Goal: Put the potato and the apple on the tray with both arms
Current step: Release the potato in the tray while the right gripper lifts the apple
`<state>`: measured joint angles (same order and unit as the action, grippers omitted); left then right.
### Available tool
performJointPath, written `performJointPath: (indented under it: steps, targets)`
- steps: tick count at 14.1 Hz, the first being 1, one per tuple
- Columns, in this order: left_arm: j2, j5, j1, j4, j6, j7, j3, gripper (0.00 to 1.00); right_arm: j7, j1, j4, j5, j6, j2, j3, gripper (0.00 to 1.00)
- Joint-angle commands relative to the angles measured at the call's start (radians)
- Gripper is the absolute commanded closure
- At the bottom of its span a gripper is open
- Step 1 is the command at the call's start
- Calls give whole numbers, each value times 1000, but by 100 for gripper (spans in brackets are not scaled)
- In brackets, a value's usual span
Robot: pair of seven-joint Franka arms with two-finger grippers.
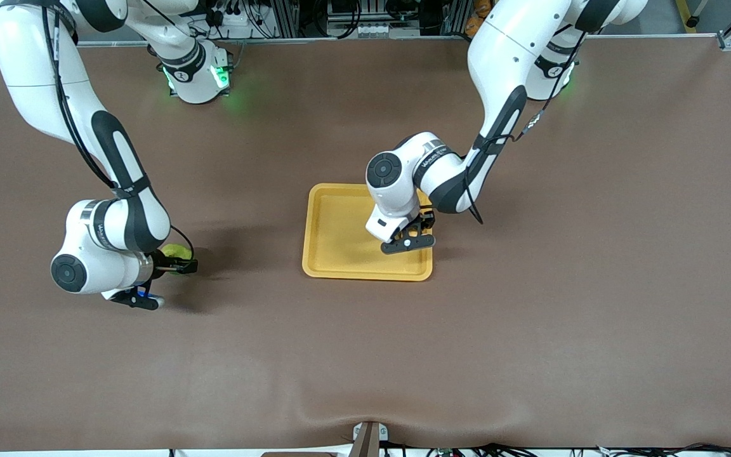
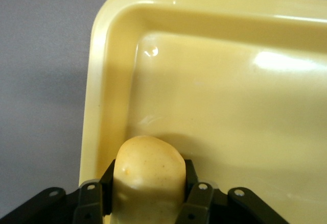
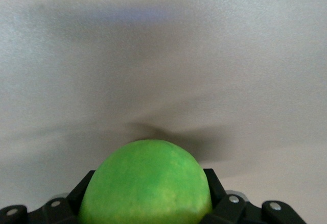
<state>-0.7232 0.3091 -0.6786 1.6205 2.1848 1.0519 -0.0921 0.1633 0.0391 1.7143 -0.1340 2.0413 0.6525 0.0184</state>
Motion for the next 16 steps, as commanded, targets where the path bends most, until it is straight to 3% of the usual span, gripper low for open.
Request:
performJointPath:
  steps: [1,2,3,4,5,11,16]
  targets:
    - [-12,34,-13,-28,-22,25,11,97,89,30,4,-10,-21,-37,-12,100]
    - [-12,34,-13,-27,-22,33,12,87,128,47,4,-10,-21,-48,-20,100]
    - [-12,34,-13,-27,-22,49,11,61,171,65,1,-10,-23,-53,-26,100]
    - [-9,34,-13,-28,-22,71,11,42,220,89,-7,-10,-35,-54,-28,100]
    - [1,36,-13,-28,-23,89,11,1,263,113,-27,-10,-68,-53,-28,100]
    - [105,36,46,-31,-23,82,15,0,438,232,-102,-13,-102,-50,-28,100]
    - [192,33,155,-24,-42,-36,12,0,574,329,-143,-87,-102,-50,-28,100]
